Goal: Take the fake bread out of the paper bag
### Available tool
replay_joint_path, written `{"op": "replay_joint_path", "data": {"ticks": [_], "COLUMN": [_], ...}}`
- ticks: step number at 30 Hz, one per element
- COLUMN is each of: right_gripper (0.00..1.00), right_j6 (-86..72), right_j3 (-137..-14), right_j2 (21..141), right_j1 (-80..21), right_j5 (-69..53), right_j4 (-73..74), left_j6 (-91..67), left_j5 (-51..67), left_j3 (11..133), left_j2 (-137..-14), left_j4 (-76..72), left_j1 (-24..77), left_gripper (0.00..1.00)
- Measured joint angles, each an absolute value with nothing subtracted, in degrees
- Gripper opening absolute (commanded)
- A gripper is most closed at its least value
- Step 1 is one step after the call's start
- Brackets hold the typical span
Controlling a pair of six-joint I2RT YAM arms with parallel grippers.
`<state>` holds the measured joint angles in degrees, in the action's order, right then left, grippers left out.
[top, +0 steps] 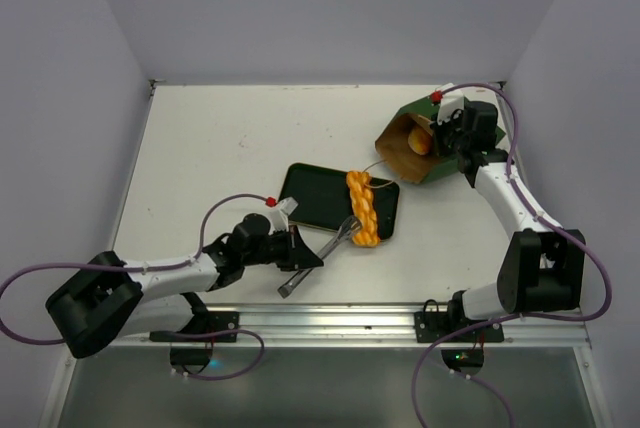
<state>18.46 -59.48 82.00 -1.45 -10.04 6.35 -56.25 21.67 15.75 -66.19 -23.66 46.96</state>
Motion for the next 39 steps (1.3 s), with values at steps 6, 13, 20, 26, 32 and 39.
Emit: {"op": "replay_joint_path", "data": {"ticks": [6,13,20,26,32,39], "right_gripper": [0.02,0.02,0.02,0.02,0.02,0.02], "right_j6": [18.46,18.44,18.41,18.33,18.0,17.98], "right_j3": [-59.48,-59.48,-59.48,-59.48,-59.48,-59.48], "right_j2": [81.93,81.58,81.56,81.38,81.17,81.14], "right_j1": [-1.3,-1.04,-1.04,-0.8,-0.56,-0.56], "right_j5": [-10.09,-10.11,-10.13,-10.33,-11.25,-11.57], "right_j4": [6.37,6.37,6.37,6.39,6.42,6.44], "left_j6": [-55.88,-55.37,-54.89,-54.83,-54.76,-54.65], "left_j5": [21.96,21.8,21.69,21.67,20.6,17.89], "left_j3": [15.75,15.73,15.99,16.78,17.8,19.86], "left_j2": [-68.99,-67.48,-68.05,-68.38,-65.95,-65.1], "left_j4": [-25.21,-24.75,-24.56,-24.1,-20.62,-15.42], "left_j1": [46.96,46.96,46.96,46.96,46.96,46.37], "left_gripper": [0.05,0.34,0.42,0.46,0.47,0.47]}}
